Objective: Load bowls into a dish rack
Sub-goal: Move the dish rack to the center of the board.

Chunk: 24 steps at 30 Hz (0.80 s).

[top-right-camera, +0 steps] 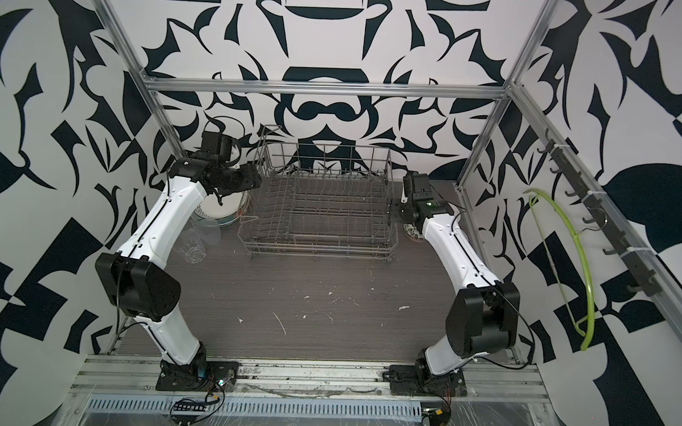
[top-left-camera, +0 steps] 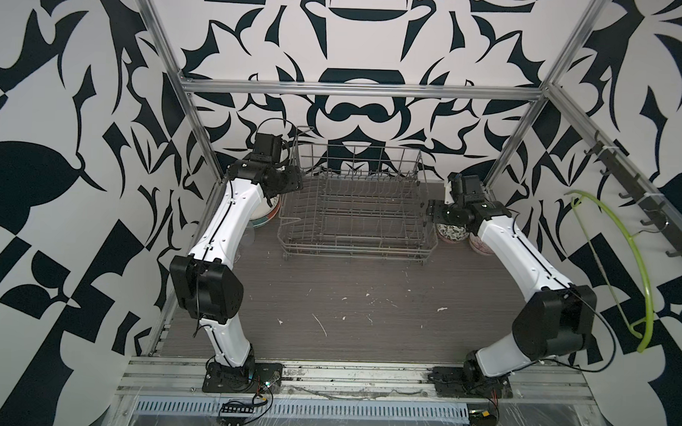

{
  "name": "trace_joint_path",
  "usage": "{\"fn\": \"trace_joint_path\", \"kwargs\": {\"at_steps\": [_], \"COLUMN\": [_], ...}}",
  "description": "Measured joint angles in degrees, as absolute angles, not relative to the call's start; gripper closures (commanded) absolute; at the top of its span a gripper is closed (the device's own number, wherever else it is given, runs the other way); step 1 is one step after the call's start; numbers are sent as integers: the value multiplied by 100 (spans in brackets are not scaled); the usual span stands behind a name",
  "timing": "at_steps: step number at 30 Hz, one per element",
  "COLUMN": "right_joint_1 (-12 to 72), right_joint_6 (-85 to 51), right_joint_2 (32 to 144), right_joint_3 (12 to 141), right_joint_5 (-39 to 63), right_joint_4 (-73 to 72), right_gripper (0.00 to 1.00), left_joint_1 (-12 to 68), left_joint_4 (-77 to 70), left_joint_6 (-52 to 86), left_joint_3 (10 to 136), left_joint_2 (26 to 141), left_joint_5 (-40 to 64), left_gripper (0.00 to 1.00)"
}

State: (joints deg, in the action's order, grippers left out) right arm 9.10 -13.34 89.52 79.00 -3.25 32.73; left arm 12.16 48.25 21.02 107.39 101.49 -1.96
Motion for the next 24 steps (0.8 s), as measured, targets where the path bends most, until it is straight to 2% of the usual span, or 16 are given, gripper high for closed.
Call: {"fn": "trace_joint_path", "kwargs": {"at_steps": [5,9,15,18,22,24], "right_joint_1": [864,823,794,794,794,794], "right_joint_6": [-1334,-1337,-1337,-1352,-1363,-1387], "right_joint_2": [9013,9052,9223,9306,9371,9371], "right_joint_3": [7902,7979,8064,8064,8064,8064], "right_joint_5": [-220,-152,-43,10,117,150], "right_joint_4": [3260,3238,3212,3212,3214,3212], "right_gripper": [26,30,37,43,57,65], "left_joint_1": [1216,1216,1197,1190,1162,1155], "left_joint_4": [4901,4919,4921,4917,4925,4915], "left_joint_6": [2075,2034,1966,1933,1916,1785], "left_joint_3": [10770,10781,10783,10783,10781,10779], "left_joint_2": [10276,10438,10565,10565,10565,10565], "left_joint_5": [-276,-320,-329,-351,-362,-327], "left_gripper": [45,64,73,79,88,90]}}
